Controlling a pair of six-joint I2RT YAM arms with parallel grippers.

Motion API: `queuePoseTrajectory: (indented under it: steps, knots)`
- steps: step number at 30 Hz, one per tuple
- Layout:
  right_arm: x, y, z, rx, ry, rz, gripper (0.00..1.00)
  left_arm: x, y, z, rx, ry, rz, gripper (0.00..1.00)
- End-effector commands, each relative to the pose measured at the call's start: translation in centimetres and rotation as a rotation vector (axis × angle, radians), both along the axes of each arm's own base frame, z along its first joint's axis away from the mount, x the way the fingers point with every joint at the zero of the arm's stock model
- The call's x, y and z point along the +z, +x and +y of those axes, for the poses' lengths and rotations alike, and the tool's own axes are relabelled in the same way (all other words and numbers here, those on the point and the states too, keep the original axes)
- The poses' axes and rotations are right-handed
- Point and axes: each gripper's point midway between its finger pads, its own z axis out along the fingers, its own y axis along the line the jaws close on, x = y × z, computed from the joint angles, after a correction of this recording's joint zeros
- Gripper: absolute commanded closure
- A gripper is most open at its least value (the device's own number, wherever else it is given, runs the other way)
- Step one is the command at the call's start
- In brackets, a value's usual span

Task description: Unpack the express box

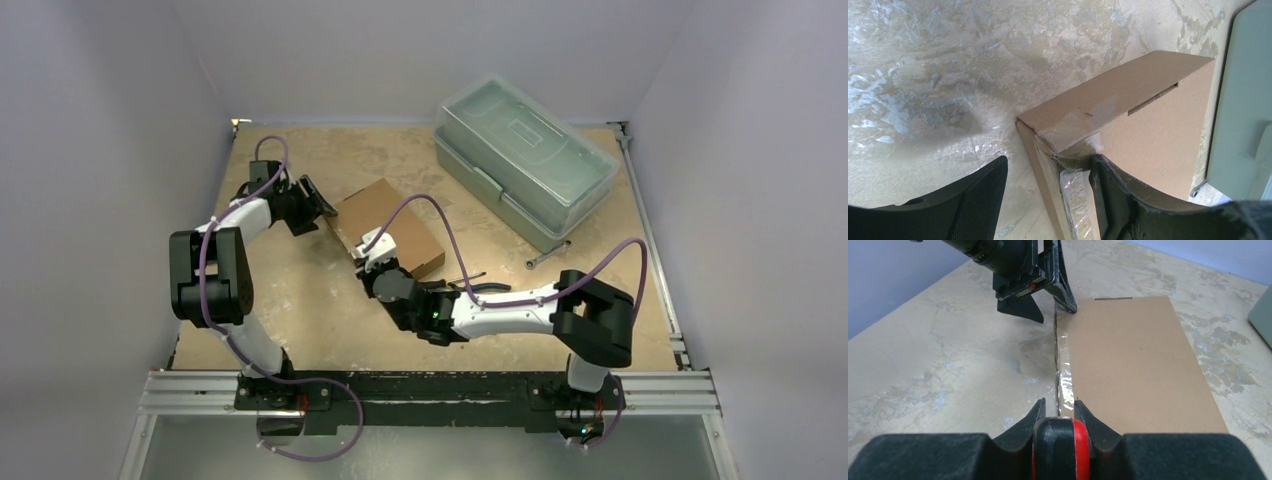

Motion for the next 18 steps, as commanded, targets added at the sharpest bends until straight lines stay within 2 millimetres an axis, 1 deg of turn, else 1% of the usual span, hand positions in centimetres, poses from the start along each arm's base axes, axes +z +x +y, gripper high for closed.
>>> queuePoseTrajectory:
  steps: [1,5,8,12,13,18]
  knots:
    - [0.2,-2.2,-0.8,0.012,0.019,0.007,1.00,-0.6,0.9,2.7,0.052,0.097,-0.018,0.40]
    - [0.0,-2.8,-1.2,0.012,0.040,-0.011,1.00,-0.7,0.9,2.7,0.052,0.097,-0.014,0.40]
    - [0.3,-2.6,-1.4,-0.001,0.061,-0.042,1.00,-0.6,0.9,2.7,0.050,0.097,-0.016,0.40]
    - [2.6,-2.0,-0.3,0.000,0.073,-0.089,1.00,-0.2,0.9,2.5,0.032,0.094,-0.038,0.39]
    - [3.7,-1.9,0.3,0.002,0.089,-0.095,1.00,0.0,0.9,2.4,0.028,0.093,-0.047,0.38]
    - [7.7,-1.1,1.9,0.008,0.077,-0.174,1.00,0.3,0.9,2.2,0.010,0.085,-0.069,0.38]
